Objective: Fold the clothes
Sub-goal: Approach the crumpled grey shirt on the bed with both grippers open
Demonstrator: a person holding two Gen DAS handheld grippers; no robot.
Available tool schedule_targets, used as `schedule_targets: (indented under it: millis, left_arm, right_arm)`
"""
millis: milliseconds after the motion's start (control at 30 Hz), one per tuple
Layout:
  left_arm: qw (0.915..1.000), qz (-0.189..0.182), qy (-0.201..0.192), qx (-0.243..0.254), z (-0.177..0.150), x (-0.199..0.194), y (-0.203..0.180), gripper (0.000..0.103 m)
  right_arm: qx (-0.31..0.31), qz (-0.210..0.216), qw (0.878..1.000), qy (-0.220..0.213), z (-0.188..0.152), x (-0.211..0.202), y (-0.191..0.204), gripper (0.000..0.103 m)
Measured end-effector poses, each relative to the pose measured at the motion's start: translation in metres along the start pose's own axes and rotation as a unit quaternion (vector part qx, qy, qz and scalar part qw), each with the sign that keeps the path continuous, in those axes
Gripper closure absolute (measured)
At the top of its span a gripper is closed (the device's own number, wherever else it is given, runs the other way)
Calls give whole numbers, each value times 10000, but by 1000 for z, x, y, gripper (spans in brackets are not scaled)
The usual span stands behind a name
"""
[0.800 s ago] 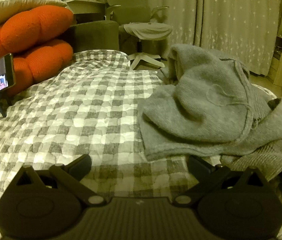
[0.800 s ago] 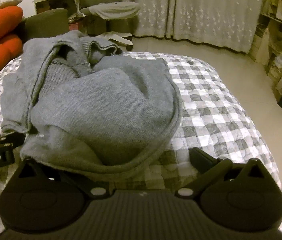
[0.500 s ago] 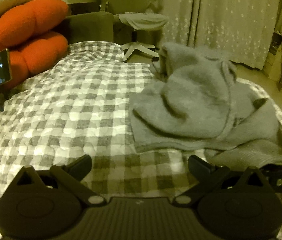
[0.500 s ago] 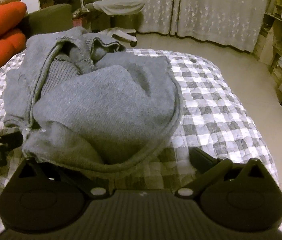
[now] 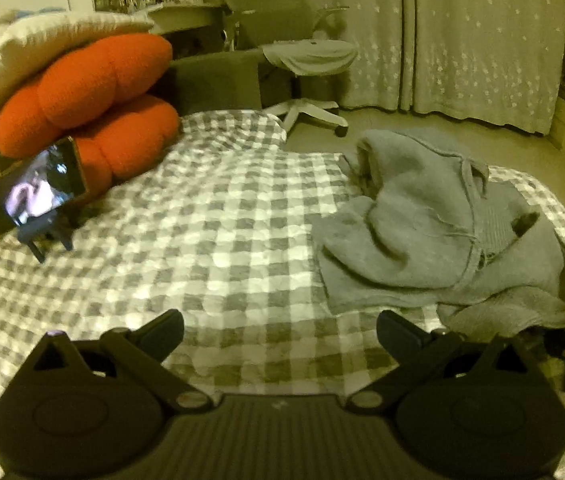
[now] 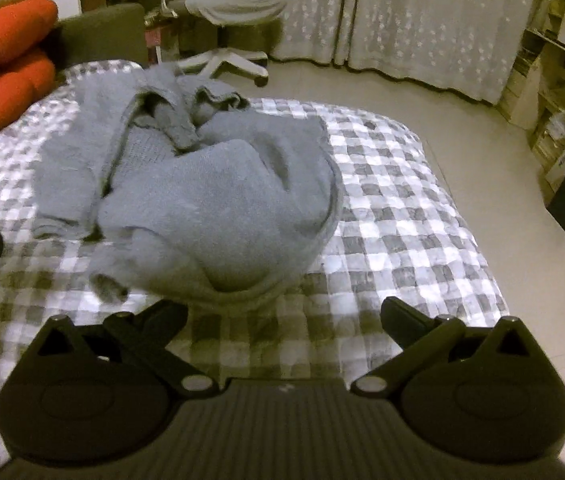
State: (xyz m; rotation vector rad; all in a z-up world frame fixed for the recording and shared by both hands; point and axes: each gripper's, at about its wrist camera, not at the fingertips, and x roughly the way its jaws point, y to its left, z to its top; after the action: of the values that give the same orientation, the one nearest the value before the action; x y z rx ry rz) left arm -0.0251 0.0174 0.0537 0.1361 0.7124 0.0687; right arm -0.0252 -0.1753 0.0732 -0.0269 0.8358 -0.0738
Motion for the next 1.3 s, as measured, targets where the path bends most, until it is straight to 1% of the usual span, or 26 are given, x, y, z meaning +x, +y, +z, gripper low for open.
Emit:
schedule_targets:
  millis: [100,233,300,400,467,567,633,800,900,967,1033,1067,1100,1133,1167,1233,1300]
  left_arm:
    - [10000,7,-62,-9,5,-4,6,0]
    - [9999,-16,-65,-131,13,-7,13,0]
    - [9998,1,-81,-185,17,-8,15,0]
    - [9996,3,-149,-252,23,-11,20,0]
    - [9994,0,-181,-285,26,-12,22,0]
    - [9992,-42,-220,-318,31,-13,26,0]
    - [9992,-53,-248,-297,31,-12,24,0]
    - [9995,-62,-223,-224,33,-9,20,0]
    - [9995,-100,-235,-204,34,-7,18,0]
    - [9995,-95,-217,-225,35,-5,14,0]
    - [9994,-125,-204,-238,37,-2,9,0]
    - [9994,-127,-195,-245,38,-1,7,0]
    - [9994,-138,-196,-244,40,0,5,1]
    - [9994,-155,-203,-238,41,0,3,1]
    - [9993,-157,-228,-233,42,0,2,1]
    - [9991,-110,-311,-252,45,0,2,1]
    - [9989,-44,-381,-285,48,-2,2,1]
  right_arm:
    - [-81,48,9996,-269,-3,-15,5,0]
    - [-189,85,9987,-461,-4,-21,5,0]
    - [-242,171,9975,-640,-3,-27,5,0]
    - [-408,278,9911,-1237,-6,-43,9,0]
    - [-447,433,9863,-1528,-7,-53,10,0]
    - [-400,548,9858,-1536,-7,-53,10,0]
    - [-360,533,9859,-1543,-6,-51,9,0]
    - [-111,640,9852,-1587,-6,-48,2,0]
    - [50,732,9826,-1704,-6,-49,1,0]
    - [150,712,9821,-1736,-4,-47,2,3]
    - [236,623,9843,-1632,3,-43,4,18]
    - [288,575,9860,-1540,7,-38,5,23]
    - [344,539,9870,-1476,11,-35,5,31]
    - [374,493,9876,-1443,15,-33,5,34]
    - [402,447,9882,-1411,18,-32,5,34]
    - [350,375,9873,-1507,22,-34,7,37]
    - [312,392,9861,-1582,26,-42,8,37]
